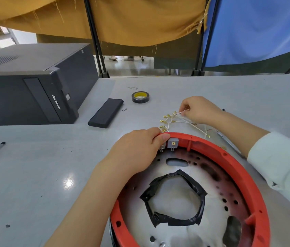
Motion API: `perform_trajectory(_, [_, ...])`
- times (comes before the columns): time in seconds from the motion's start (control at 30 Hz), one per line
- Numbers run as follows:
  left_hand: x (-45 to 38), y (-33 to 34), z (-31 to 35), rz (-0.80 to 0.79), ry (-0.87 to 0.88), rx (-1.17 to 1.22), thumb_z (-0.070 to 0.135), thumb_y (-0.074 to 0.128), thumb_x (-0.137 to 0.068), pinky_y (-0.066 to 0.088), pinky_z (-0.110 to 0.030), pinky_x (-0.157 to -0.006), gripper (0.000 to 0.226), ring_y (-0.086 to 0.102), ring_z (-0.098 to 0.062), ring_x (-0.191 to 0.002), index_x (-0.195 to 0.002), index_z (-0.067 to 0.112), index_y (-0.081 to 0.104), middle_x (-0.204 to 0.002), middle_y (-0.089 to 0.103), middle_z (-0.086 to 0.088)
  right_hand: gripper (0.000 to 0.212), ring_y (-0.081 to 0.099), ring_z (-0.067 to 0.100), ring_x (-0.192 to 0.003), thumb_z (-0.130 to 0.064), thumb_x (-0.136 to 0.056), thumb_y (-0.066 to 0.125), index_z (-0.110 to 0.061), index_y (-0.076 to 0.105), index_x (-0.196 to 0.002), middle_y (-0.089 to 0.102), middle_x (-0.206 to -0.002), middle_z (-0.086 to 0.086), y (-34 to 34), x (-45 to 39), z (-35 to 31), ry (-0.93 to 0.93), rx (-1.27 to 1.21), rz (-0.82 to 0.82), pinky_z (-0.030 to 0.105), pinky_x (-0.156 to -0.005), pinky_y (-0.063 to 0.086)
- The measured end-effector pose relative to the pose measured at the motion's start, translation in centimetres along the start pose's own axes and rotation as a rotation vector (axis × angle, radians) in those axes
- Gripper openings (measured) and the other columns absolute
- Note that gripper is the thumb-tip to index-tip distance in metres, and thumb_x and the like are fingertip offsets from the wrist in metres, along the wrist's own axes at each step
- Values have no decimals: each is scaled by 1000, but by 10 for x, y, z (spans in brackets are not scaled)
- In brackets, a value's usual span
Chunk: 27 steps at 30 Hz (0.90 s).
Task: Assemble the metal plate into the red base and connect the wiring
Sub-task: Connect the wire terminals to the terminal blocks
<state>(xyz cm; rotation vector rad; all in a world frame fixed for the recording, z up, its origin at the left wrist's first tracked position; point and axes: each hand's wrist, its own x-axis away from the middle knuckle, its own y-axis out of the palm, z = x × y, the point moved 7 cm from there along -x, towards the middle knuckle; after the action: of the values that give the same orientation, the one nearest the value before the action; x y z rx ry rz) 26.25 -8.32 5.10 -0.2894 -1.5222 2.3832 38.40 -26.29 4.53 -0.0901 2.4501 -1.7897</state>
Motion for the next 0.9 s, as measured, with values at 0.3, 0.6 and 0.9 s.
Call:
perform_trajectory(0.3, [2,-1,1,15,-3,-15,55,24,-100,42,-35,-73,43,56,-24,-88,-96,22,52,-80,55,3,13,66,12,-59,-16,-94,54,-24,62,-87,67,-83,-2,-23,7,6,86,-329,213,28,-57,50])
perform_trajectory(0.6, [2,0,1,13,-1,1,55,25,-100,38,-34,-70,38,53,-23,-85,-83,28,46,-76,52,6,14,62,11,-49,-20,-99,48,-21,58,-89,65,-78,1,4,7,-20,137,-586,-34,19,-42,43])
perform_trajectory(0.9, [3,0,2,29,9,-8,54,26,-100,40,-35,-72,38,54,-25,-86,-85,25,45,-80,53,4,28,49,23,-105,-17,-90,58,-21,57,-117,47,-119,7,8,0,-29,13,-243,39,29,-85,43])
